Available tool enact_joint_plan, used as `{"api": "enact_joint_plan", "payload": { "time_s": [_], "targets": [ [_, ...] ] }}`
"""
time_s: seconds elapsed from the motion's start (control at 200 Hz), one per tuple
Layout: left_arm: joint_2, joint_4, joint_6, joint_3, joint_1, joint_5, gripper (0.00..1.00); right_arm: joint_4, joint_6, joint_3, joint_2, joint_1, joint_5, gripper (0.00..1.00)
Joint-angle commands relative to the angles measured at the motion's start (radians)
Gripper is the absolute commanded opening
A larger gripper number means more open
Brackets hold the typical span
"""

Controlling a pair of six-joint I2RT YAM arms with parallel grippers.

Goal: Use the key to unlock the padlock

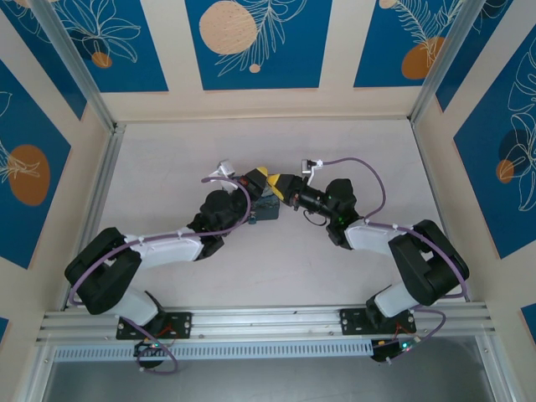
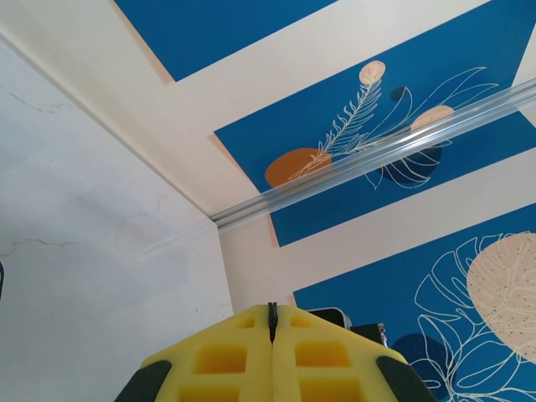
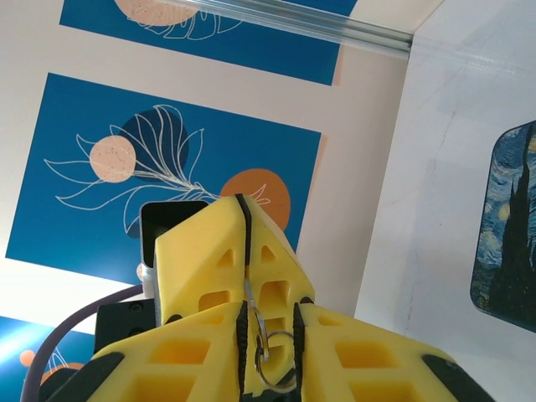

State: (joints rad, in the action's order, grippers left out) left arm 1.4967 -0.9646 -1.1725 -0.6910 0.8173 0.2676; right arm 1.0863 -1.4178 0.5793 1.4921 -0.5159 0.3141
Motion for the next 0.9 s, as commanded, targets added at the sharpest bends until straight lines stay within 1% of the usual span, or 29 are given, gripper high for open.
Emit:
{"api": "enact_joint_plan", "payload": {
  "time_s": [0.0, 0.28, 0.4, 0.52, 0.89],
  "targets": [
    [0.004, -0.024, 0.005, -0.021, 0.016, 0.015, 0.0, 0.027, 0.001, -0.009, 0.011, -0.006, -0.017, 0.23],
    [0.009, -0.022, 0.004, -0.027, 0.016, 0.014, 0.0, 0.024, 0.004, 0.004, 0.018, -0.017, -0.012, 0.22],
    [0.01, -0.023, 0.004, -0.024, 0.018, 0.015, 0.0, 0.021, 0.006, 0.008, 0.022, -0.018, -0.01, 0.13],
    [0.004, -0.023, 0.002, -0.014, 0.019, 0.018, 0.0, 0.013, 0.007, 0.01, 0.02, -0.014, -0.01, 0.0],
    [-0.035, -0.019, -0.004, 0.033, 0.028, 0.035, 0.0, -0.026, 0.001, -0.002, 0.013, 0.021, -0.026, 0.0]
  ]
}}
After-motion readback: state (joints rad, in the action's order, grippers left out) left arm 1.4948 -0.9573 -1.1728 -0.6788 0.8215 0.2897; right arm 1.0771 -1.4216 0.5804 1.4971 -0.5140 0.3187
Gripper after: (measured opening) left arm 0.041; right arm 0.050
